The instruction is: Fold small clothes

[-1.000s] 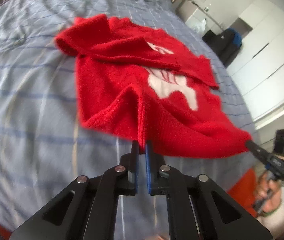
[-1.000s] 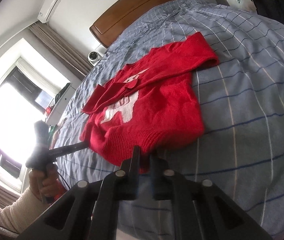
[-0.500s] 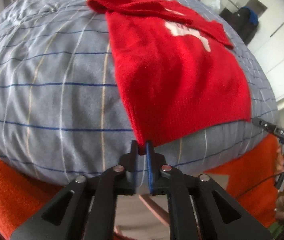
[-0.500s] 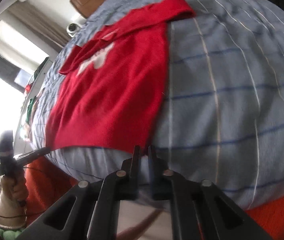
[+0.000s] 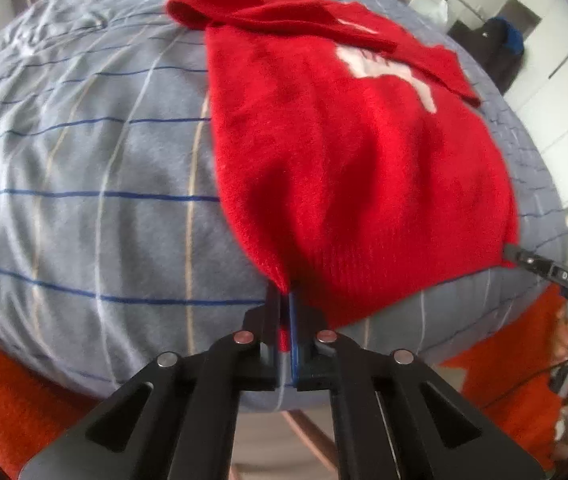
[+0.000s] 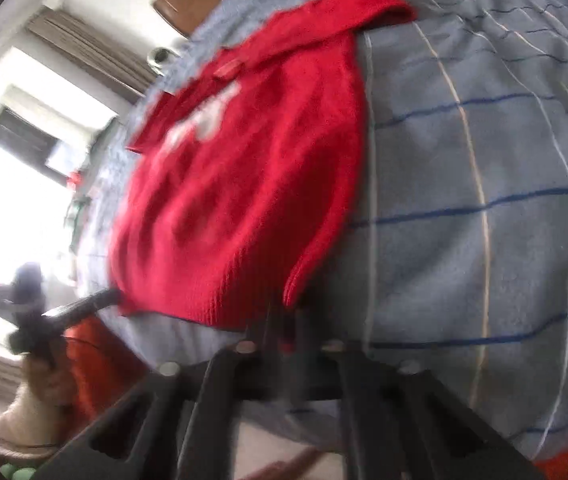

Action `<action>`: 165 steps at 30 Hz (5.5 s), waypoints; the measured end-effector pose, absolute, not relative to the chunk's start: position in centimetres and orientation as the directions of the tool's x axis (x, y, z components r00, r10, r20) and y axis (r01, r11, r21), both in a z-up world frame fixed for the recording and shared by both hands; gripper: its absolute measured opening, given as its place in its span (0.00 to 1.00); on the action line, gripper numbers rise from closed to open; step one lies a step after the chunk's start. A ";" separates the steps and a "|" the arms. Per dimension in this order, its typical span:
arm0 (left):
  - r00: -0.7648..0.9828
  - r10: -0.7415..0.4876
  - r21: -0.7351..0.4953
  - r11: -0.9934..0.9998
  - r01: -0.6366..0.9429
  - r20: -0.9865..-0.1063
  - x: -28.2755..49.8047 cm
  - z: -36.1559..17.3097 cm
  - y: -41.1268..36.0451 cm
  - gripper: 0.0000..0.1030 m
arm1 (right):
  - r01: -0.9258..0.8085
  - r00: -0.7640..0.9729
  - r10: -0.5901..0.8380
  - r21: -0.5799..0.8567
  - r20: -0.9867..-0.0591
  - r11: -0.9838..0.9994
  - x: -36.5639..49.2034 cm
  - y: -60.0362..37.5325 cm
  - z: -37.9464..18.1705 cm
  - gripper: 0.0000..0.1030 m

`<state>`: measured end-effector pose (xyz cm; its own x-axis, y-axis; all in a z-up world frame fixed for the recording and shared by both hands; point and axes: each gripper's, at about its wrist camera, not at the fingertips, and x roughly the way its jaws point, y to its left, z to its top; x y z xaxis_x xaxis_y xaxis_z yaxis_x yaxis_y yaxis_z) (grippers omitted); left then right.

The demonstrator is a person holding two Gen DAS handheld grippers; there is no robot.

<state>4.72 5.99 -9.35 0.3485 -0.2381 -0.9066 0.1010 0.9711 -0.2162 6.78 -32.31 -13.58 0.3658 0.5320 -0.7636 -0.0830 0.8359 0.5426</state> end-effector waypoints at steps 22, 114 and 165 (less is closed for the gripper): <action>0.619 0.038 -0.035 0.994 -0.106 -0.785 8.4 -3.3 11.4 0.91 | 0.009 0.557 0.261 0.321 -0.788 0.947 1.1 -33.8 -12.0 0.54; 0.663 0.134 0.052 0.989 -0.142 -0.736 19.8 -11.5 15.6 1.00 | 0.037 0.619 0.273 0.374 -0.737 0.927 0.2 -34.6 -12.2 0.58; 0.663 0.133 0.052 0.989 -0.141 -0.736 19.8 -11.5 15.6 1.00 | 0.034 0.609 0.267 0.360 -0.747 0.932 0.6 -34.1 -12.5 0.61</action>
<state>19.78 15.58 -11.52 0.6635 0.1333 -0.7362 -0.1414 0.9886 0.0516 0.62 -34.09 -12.54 0.6090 0.2665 -0.7471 0.0338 0.9323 0.3601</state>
